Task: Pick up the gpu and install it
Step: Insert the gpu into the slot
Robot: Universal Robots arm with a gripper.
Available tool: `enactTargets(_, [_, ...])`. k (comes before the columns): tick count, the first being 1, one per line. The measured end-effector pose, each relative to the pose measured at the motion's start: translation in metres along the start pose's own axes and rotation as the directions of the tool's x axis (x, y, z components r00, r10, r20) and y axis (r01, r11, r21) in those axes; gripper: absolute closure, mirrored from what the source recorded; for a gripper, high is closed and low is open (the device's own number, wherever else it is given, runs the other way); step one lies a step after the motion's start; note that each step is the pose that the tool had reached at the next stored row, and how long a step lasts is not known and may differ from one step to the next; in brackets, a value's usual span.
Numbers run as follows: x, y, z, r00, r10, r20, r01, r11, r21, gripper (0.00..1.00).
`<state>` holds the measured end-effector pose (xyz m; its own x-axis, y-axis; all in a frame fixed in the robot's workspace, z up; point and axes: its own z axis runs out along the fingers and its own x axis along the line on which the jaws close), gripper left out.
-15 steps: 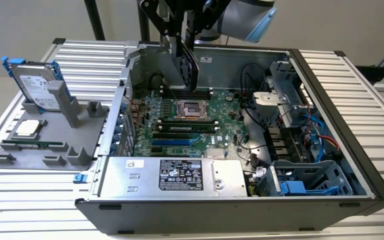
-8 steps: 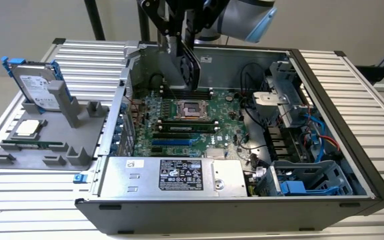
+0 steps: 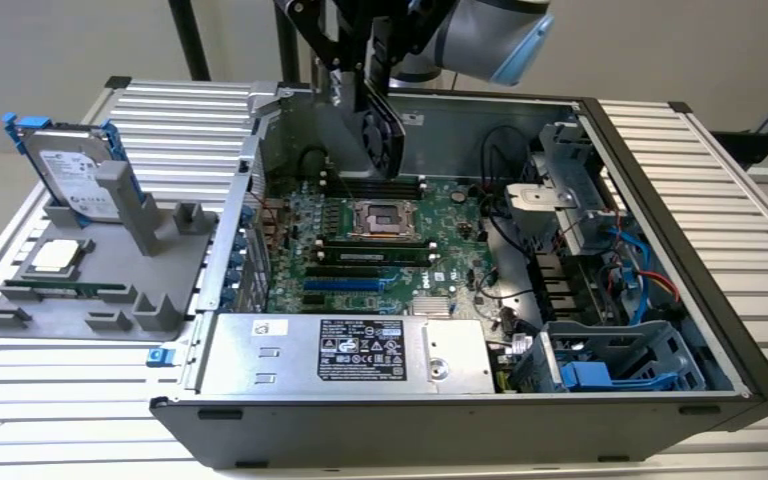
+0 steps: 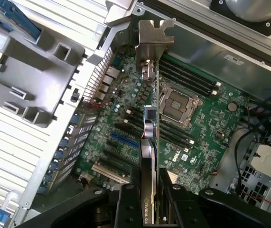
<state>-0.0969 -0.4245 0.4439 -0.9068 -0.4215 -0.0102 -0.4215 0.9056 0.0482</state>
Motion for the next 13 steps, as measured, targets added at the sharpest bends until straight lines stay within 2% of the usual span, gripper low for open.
enactTargets(7, [-0.0008,-0.0003,-0.0014,0.9992,-0.041,-0.002,0.041,0.9992,-0.0004,1.0])
enactTargets(13, [-0.0012,-0.0004,-0.0024,0.9967,-0.081,-0.0039,0.081,0.9967,-0.001,1.0])
